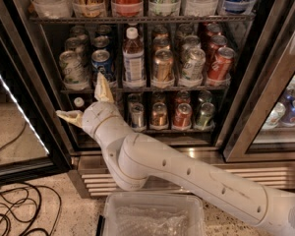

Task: Pick pepsi can from middle shelf of fridge

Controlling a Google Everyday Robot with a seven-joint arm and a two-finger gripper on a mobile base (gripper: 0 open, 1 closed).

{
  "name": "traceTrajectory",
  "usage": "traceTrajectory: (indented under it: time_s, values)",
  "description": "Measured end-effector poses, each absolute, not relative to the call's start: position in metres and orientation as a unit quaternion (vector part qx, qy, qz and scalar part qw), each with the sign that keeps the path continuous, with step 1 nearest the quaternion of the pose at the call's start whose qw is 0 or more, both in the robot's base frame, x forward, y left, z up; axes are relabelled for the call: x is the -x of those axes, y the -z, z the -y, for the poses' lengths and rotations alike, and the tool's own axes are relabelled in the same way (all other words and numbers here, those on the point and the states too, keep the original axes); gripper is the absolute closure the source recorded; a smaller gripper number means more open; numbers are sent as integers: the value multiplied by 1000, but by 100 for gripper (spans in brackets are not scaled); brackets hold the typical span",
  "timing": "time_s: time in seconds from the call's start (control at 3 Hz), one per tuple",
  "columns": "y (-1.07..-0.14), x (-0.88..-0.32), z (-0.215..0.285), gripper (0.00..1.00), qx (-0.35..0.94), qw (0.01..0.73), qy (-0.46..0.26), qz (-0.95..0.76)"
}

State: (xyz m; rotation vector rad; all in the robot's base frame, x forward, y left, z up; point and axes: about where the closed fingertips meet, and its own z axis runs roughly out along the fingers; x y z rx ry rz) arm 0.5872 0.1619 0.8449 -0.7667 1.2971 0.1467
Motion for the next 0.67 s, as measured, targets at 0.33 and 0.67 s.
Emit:
traceTrajectory:
  time_s: [0.33, 0.67]
  values:
    - [-846, -596, -156, 23, 304, 742, -36, -596]
    - [-847, -600, -154, 24, 259, 756, -9, -600]
